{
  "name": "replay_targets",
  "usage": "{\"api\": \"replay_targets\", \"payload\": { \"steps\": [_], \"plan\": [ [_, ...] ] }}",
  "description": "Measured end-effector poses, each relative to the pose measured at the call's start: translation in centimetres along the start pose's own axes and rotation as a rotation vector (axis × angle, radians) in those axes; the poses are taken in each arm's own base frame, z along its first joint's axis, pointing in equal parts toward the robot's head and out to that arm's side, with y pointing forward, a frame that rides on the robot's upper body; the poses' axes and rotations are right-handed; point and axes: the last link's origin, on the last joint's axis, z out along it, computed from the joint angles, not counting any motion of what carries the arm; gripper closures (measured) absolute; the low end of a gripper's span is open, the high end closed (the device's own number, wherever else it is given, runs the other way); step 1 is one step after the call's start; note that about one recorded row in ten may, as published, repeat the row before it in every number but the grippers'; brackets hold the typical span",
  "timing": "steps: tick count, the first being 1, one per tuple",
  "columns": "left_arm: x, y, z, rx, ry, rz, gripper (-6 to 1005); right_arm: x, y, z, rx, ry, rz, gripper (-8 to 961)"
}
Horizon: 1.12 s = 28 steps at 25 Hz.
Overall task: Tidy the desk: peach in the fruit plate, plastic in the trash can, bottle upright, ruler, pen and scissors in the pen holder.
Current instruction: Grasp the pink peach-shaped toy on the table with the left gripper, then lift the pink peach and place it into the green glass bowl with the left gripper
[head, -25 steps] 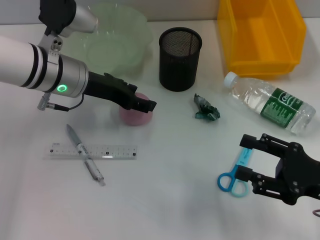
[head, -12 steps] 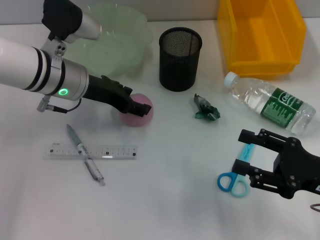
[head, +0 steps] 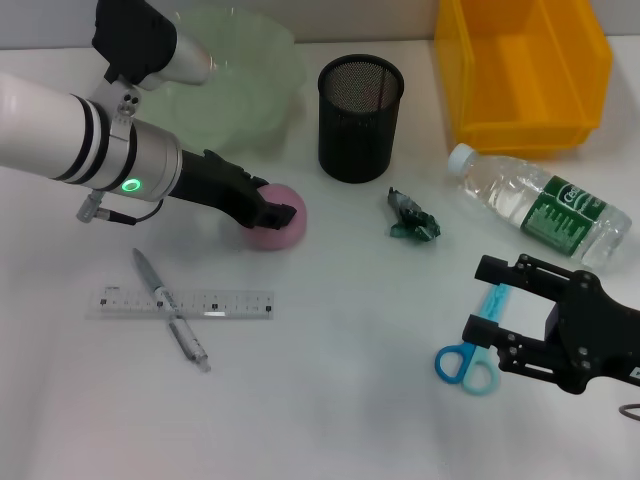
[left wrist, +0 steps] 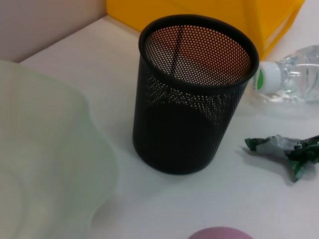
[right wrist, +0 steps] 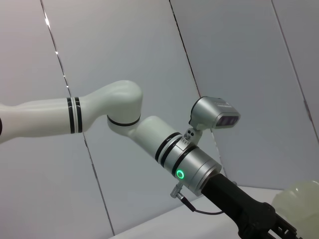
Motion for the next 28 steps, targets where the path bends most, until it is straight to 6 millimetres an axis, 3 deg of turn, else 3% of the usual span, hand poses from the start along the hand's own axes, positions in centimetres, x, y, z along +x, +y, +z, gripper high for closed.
{"api": "replay_targets", "payload": {
  "steps": [10,15,25,27,28],
  "plan": [
    [0.4,0.4,0.1,-0.001,-0.003,0.032,689,0.1,-0.2,-0.2,0.022,-0.002,0.001,211],
    [0.4,0.4,-0.1,-0.004,0.002,0.013,806,0.1,-0.2,-0.3,0.026,-0.002,0.002,211],
    [1.8,0.4,-3.0,0.023,0.137,-0.028,841,0.1,-0.2,-0.2,0.032,-0.015,0.004,212],
    [3.4,-0.5,-5.3,0.085,0.28,-0.056,848,0.1,-0.2,-0.1,0.031,-0.015,0.003,212],
    [3.4,-0.5,-5.3,0.085,0.28,-0.056,869,0.1,-0.2,-0.1,0.031,-0.015,0.003,212]
  ]
}}
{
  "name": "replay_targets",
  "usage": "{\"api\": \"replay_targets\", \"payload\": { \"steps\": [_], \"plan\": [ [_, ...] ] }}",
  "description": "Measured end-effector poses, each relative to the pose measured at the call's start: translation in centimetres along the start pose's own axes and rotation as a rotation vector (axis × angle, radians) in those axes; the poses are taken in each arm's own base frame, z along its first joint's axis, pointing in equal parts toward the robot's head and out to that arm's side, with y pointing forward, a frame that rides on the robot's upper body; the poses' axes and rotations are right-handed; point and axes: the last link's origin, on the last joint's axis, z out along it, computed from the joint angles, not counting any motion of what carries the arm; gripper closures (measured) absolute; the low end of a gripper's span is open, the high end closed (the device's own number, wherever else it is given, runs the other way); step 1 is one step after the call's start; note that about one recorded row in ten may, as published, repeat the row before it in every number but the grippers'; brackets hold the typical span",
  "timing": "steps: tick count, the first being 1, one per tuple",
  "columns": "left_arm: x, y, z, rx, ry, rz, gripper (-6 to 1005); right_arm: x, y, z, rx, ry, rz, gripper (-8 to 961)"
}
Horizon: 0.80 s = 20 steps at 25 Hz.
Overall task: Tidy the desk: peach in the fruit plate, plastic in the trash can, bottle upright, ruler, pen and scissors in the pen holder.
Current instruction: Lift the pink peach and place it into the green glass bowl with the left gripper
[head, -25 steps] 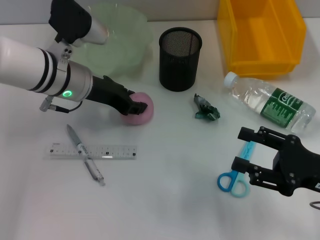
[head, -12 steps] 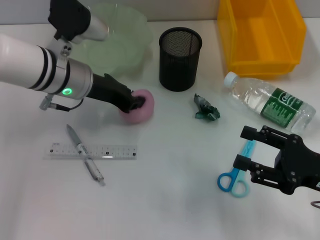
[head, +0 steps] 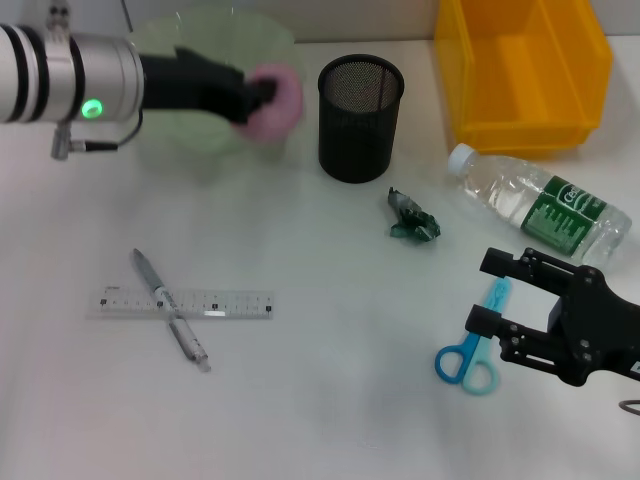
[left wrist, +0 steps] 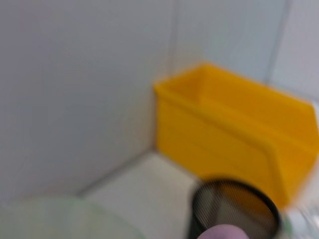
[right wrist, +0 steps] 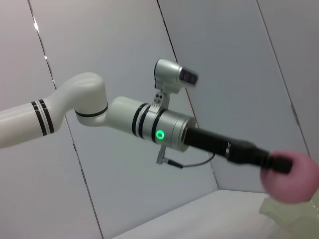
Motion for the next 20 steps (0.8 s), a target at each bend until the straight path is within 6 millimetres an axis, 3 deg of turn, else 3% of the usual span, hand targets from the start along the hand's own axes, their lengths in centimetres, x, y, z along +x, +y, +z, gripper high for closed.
{"api": "replay_targets", "payload": {
  "steps": [4,6,10,14,20],
  "plan": [
    [0.7,-0.6,-0.2,0.033,0.057,-0.021,918,0.1,0.1,0.1,-0.002,-0.004,0.005,211],
    [1.8,-2.4,-0.1,0.161,0.17,-0.058,936,0.1,0.1,0.2,-0.003,-0.005,0.008,211],
    [1.8,-3.0,0.3,0.214,0.197,-0.072,947,0.2,0.2,0.2,-0.004,-0.009,0.015,211],
    [0.9,-3.8,2.0,0.321,0.206,-0.08,940,0.3,0.3,0.1,-0.001,-0.01,0.02,211],
    [-0.3,-3.9,3.9,0.342,0.145,-0.072,899,0.3,0.3,0.2,-0.003,-0.01,0.019,212]
  ]
}}
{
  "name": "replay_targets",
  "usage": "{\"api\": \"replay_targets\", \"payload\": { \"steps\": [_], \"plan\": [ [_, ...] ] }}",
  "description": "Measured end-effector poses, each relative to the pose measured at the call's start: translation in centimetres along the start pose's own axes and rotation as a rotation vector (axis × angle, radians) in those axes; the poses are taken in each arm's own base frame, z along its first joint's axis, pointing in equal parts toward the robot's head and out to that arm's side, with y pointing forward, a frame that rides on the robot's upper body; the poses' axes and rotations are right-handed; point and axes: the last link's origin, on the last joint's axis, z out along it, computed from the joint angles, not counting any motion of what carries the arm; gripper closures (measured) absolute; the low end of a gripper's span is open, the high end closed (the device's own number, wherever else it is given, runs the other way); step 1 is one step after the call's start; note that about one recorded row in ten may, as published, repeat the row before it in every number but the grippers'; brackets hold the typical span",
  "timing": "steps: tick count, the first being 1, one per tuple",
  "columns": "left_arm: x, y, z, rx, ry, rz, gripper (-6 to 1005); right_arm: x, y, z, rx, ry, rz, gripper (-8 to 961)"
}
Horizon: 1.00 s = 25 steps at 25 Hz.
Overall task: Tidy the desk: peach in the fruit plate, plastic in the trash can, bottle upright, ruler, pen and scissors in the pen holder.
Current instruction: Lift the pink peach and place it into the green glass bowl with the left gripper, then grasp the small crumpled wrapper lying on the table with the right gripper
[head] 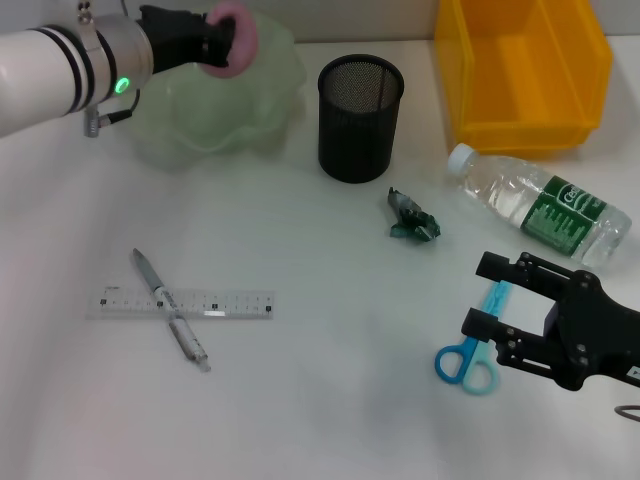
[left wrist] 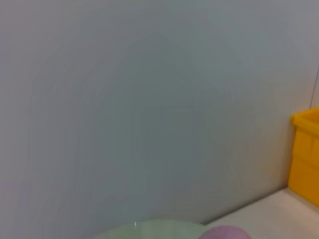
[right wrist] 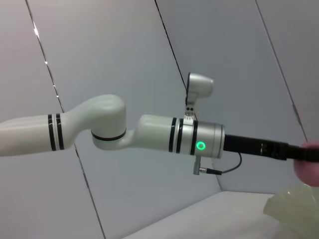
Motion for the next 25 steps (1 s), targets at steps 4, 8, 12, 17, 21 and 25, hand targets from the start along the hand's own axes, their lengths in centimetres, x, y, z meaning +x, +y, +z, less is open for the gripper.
{"api": "replay_targets", "payload": {
  "steps": [4,8,12,17,21,25],
  "plan": [
    [-0.2,-0.1,0.4,0.014,-0.008,-0.001,872,-0.1,0.0,0.1,-0.004,-0.002,-0.002,212],
    [-0.3,-0.2,0.3,0.022,-0.003,-0.005,845,-0.1,0.0,0.1,-0.005,-0.002,-0.002,212],
    [-0.3,-0.3,0.3,0.025,0.0,-0.008,604,-0.1,0.0,0.1,-0.005,-0.002,-0.003,211],
    [-0.5,-0.2,0.3,0.024,-0.005,-0.009,382,-0.1,0.0,0.1,-0.004,-0.002,-0.003,211],
    [-0.5,-0.3,0.0,0.022,0.005,-0.029,228,-0.4,-0.4,-0.1,0.025,-0.028,0.002,212],
    [-0.6,-0.1,-0.7,-0.001,0.038,-0.096,190,-2.0,-1.4,-1.2,0.089,-0.098,0.044,211]
  ]
}}
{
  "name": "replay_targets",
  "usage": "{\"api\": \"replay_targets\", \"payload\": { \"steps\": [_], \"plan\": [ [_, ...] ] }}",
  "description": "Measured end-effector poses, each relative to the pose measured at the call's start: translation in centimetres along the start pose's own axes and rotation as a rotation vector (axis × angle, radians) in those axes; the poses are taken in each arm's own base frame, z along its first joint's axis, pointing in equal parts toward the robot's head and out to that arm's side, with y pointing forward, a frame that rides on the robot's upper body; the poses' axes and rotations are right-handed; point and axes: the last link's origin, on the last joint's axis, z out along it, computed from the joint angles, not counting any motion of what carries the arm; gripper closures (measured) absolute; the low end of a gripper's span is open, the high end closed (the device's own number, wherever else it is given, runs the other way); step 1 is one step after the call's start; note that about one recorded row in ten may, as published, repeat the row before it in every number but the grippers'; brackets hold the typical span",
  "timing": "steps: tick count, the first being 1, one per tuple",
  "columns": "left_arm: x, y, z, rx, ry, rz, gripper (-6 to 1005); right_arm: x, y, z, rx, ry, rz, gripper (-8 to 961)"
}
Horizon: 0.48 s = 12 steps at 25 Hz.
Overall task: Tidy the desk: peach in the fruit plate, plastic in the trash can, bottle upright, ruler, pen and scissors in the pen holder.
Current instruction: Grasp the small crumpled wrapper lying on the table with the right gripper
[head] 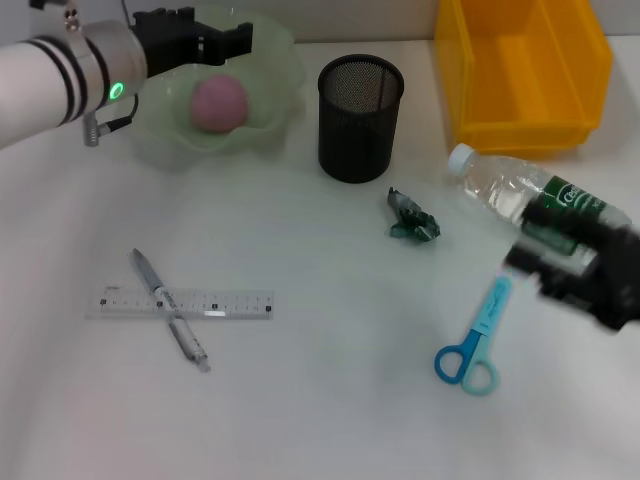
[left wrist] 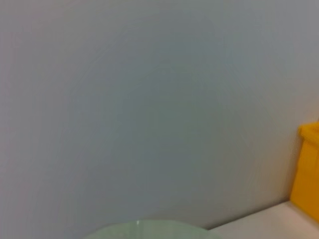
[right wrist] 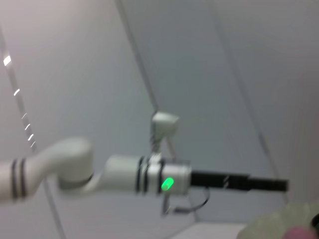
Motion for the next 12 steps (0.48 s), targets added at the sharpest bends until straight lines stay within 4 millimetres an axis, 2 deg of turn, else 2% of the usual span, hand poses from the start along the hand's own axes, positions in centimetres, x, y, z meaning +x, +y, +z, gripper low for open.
{"api": "replay_targets", "payload": {
  "steps": [5,7,12],
  "plan": [
    [0.5,1.1,-1.7,-0.1,0.052,-0.018,191,-3.5,-1.2,-0.8,0.005,-0.02,-0.002,209],
    [0.5,2.2,-2.7,-0.198,0.084,-0.018,191,-4.5,-1.5,-0.8,0.004,-0.025,-0.007,209],
    [0.1,4.4,-6.7,-0.509,0.264,-0.005,192,-6.4,-2.2,-0.5,-0.001,-0.003,-0.018,208]
  ]
}}
